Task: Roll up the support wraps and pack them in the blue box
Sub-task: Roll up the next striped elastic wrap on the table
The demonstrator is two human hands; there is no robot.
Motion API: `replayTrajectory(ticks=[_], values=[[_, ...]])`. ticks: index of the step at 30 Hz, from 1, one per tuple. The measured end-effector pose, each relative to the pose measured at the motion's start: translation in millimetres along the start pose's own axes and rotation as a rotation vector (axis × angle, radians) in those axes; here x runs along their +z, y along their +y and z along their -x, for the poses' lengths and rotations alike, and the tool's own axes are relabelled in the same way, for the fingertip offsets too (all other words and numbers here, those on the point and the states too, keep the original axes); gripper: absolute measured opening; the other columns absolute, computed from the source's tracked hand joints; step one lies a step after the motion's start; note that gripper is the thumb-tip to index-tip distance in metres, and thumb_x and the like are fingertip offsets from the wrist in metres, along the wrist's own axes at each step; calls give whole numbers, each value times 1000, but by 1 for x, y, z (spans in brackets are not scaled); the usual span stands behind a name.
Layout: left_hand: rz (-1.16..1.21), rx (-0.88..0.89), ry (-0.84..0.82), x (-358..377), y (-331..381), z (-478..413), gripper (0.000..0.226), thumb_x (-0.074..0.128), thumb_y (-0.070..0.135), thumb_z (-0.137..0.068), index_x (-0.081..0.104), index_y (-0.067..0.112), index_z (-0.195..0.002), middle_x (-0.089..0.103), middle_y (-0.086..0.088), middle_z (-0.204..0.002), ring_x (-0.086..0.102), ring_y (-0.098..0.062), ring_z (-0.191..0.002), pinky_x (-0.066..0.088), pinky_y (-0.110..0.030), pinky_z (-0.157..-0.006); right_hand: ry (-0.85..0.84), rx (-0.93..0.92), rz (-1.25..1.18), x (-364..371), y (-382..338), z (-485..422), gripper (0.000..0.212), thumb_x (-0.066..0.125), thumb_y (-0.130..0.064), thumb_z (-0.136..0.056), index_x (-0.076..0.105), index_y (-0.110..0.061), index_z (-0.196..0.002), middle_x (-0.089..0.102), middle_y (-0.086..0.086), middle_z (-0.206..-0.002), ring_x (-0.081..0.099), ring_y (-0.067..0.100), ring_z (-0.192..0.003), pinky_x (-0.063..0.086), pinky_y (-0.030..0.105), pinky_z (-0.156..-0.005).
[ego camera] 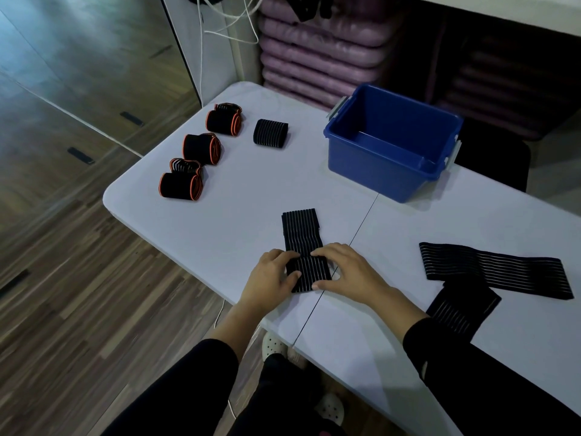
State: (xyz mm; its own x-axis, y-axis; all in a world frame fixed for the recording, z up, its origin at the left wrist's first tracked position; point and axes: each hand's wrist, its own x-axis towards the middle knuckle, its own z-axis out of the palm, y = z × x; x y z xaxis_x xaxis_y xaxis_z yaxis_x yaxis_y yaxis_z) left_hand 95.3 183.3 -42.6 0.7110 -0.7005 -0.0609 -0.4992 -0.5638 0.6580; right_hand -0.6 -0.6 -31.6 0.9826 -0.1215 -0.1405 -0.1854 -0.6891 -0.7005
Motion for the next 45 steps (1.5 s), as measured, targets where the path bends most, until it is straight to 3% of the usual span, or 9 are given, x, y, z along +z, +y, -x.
replayTrajectory(ticks=[6,12,15,21,25,31,36,40,45], values=[[132,-35,56,3,5,6,20,58,21,-90,70,17,-105,63,-2,-101,60,-13,-80,52,-31,-80,49,17,-86,4,1,9,27,67,-34,-83,64,-28,-109,51,-16,-98,55,9,-90,47,23,-84],[-72,63,-96,10,1,25,73,47,66,-77,53,18,-131,52,0,-133,50,-15,-120,42,-28,-100,-58,-6,-78,4,3,24,68,83,-37,-64,57,-22,-125,52,-12,-124,48,-1,-112,27,-6,-90],[-144,102,-120,16,-4,32,76,59,61,-76,45,19,-137,43,-1,-143,45,-17,-126,41,-33,-104,-65,-46,-39,6,8,31,69,84,-26,-65,55,-21,-128,47,-13,-125,46,-1,-112,25,-7,-89],[-223,174,-85,22,-1,45,61,64,41,-83,46,16,-136,41,-2,-146,46,-20,-125,44,-33,-100,-18,-72,13,15,12,41,51,79,-23,-72,62,-19,-120,53,-3,-130,55,10,-114,30,0,-92],[-221,202,-36,24,3,52,51,64,30,-84,53,15,-131,48,-4,-141,52,-21,-120,48,-32,-93,64,-123,41,18,14,46,38,75,-20,-76,67,-17,-113,63,1,-120,57,13,-113,44,25,-98],[188,-220,86,18,28,40,33,61,24,-84,59,24,-117,67,-6,-95,61,-16,-83,51,-30,-78,47,111,-203,12,1,34,32,63,-30,-87,53,-26,-117,64,-4,-98,62,14,-89,52,29,-82],[274,-427,200,26,38,25,37,61,21,-86,52,12,-121,59,-6,-106,57,-13,-86,42,-17,-71,154,245,-256,21,0,18,37,64,-30,-86,51,-18,-119,59,-2,-95,58,14,-81,50,26,-76],[124,-279,223,30,31,25,45,62,20,-85,48,20,-128,44,-4,-115,54,-22,-94,42,-26,-75,264,132,-174,23,3,19,33,69,-25,-82,60,-25,-114,51,-6,-110,54,9,-94,47,25,-85],[-104,11,144,26,14,32,51,54,42,-85,56,13,-127,53,-7,-125,53,-24,-107,51,-37,-85,69,-39,32,12,15,21,46,71,-41,-78,61,-27,-121,49,-7,-134,42,11,-124,37,33,-105]])
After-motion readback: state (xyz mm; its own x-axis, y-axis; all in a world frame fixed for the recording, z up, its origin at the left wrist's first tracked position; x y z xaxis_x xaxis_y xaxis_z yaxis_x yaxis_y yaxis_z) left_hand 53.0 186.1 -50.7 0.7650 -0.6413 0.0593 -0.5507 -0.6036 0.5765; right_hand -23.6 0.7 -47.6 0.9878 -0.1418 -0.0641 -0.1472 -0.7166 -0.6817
